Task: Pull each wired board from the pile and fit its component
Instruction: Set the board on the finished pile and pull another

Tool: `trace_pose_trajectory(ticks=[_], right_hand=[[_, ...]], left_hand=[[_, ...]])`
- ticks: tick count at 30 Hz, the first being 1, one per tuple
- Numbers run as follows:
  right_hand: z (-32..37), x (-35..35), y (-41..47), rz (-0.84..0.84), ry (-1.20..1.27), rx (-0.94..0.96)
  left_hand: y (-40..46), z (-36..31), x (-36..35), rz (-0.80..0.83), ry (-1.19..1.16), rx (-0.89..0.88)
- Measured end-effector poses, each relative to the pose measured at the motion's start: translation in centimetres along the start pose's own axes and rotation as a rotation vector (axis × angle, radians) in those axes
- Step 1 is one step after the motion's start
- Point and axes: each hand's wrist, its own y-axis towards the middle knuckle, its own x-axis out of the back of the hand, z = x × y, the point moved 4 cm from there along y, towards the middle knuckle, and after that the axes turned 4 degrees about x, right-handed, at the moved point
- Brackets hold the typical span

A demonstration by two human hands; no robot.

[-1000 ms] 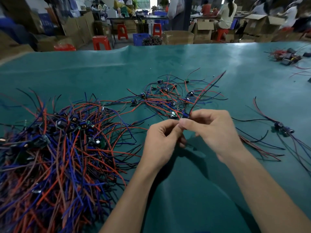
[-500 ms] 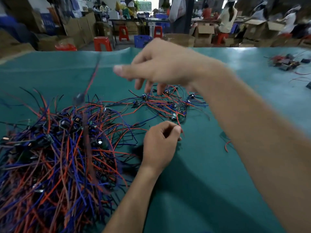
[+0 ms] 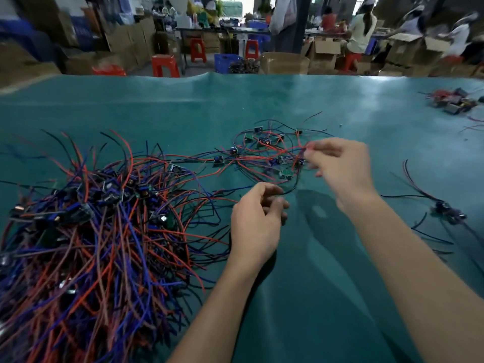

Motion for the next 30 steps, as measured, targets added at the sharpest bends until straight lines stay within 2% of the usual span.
trace_pose_trajectory(ticks=[3, 6, 11, 15, 20, 22, 26, 28, 30], right_hand=[[0.4, 1.6, -1.5, -0.199, 0.386, -0.077], [0.9, 2.1, -3.9, -0.239, 0.484, -0.050], [0.4, 0.7, -7.2, 0.148, 0.382, 0.001], [0.1, 0.2, -7.2, 0.274, 0.292, 0.022], [-0.3, 0.7, -6.8, 0.211, 0.268, 0.072], [-1.0, 1.1, -6.7, 0.100, 0.204, 0.067], [-2.0, 1.8, -7.1, -0.167, -0.113, 0.015], [-2.0, 1.6, -7.2, -0.133, -0.153, -0.028], [-2.1, 0.5, -7.2, 0.072, -0.015, -0.109]], left_hand=[[0.0, -0.2, 0.0, 0.013, -0.028, -0.005], [-0.1, -0.3, -0.1, 0.034, -0.044, -0.022], [-0.2, -0.6, -0.5, 0.083, -0.054, -0.009], [-0.2, -0.9, -0.3, 0.074, -0.130, -0.005], [-0.4, -1.4, -0.1, 0.086, -0.265, -0.056], [-0.5, -1.6, 0.0, 0.070, -0.311, -0.097], [-0.6, -1.5, 0.3, -0.001, -0.326, -0.123], [-0.5, -1.4, 0.6, -0.042, -0.335, -0.107], [-0.5, -1.3, 0.7, -0.070, -0.340, -0.093]])
